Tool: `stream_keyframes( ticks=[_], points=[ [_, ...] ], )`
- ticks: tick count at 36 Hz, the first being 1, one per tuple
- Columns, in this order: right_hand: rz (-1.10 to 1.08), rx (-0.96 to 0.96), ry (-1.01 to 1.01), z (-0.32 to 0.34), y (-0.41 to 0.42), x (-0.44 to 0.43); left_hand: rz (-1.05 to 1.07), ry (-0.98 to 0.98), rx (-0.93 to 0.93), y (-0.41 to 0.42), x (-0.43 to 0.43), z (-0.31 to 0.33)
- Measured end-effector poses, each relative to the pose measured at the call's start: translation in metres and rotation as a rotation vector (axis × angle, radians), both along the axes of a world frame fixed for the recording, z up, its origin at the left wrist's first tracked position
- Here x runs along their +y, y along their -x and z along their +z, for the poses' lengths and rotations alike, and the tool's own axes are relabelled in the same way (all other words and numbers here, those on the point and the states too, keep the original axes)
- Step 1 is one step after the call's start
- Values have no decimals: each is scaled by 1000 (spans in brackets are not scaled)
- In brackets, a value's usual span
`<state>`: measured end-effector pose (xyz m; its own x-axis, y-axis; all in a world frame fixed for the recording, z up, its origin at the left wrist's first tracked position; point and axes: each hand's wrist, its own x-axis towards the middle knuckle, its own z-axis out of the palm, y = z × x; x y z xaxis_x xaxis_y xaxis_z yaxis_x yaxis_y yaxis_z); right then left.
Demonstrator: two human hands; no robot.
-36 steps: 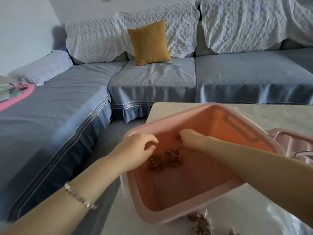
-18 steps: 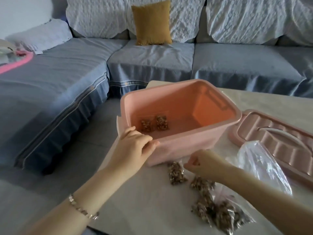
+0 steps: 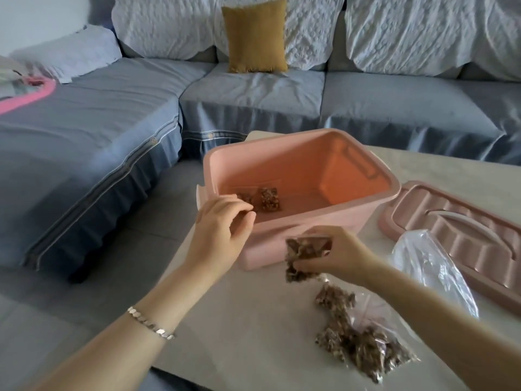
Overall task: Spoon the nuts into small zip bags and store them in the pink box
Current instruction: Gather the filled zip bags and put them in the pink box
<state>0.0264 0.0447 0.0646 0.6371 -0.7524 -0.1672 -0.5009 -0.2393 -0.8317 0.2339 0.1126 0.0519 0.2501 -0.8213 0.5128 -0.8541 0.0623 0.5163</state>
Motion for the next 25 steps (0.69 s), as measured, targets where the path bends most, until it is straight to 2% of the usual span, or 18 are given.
stream_keyframes(
  ticks=[2,4,6,11,17,22,25],
  points=[
    [-28,-76,118,46,1,-9,109,-35,86,-1,-4,6],
    [-108,-165,236,76,-7,-27,187,-182,204,0,-8,10],
    [-132,-166,323,89,-26,-50,209,-282,315,2,-9,11],
    [-20,125,300,51,-98,-110,198,-308,409,1,-9,8],
    [200,512,295,-11,-163,-132,189,-314,377,-5,-9,5],
    [277,598,167,-31,-167,-130,193,-298,369,-3,-7,7],
    [290,623,237,-31,-162,-129,197,-289,351,-4,-8,5]
  ],
)
